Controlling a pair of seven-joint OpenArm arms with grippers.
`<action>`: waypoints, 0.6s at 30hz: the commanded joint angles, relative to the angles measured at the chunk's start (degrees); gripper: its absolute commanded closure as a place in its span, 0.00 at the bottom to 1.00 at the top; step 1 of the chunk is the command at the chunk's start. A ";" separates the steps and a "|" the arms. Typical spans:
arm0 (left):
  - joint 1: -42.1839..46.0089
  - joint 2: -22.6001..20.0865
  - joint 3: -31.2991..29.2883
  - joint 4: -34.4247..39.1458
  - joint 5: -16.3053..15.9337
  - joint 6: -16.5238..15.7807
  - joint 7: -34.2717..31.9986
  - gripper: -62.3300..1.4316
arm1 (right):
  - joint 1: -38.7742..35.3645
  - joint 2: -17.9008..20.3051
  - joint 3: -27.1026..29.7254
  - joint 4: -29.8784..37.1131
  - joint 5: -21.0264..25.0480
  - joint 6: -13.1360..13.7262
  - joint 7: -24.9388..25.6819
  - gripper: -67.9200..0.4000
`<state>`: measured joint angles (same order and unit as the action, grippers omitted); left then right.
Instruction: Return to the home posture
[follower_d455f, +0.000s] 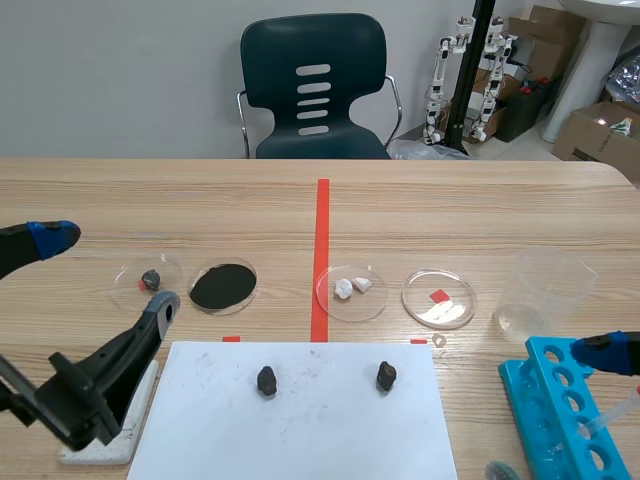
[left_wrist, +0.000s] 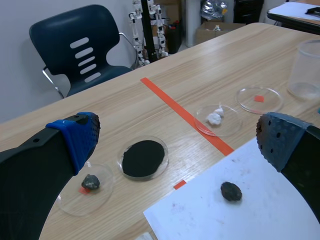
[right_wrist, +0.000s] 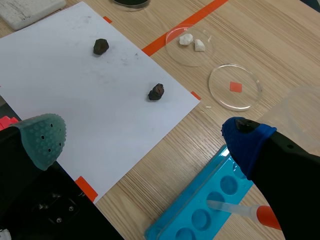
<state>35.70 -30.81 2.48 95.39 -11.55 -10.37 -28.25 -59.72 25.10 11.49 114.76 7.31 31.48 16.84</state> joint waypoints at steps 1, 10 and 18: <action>1.62 -0.09 -0.98 1.20 0.42 0.11 -1.33 0.00 | -0.11 0.00 -0.20 0.79 0.63 -0.04 1.05 0.00; 9.07 -2.75 -1.55 2.45 1.16 0.13 -3.06 0.00 | -0.11 0.00 -0.20 0.79 0.63 -0.04 1.05 0.00; 11.13 -2.71 -1.55 2.45 3.28 0.33 -2.82 0.00 | -0.11 0.00 -0.20 0.79 0.63 -0.04 1.05 0.00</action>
<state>46.98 -33.65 1.19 96.95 -7.53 -10.15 -30.24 -59.72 25.10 11.49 114.76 7.31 31.48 16.84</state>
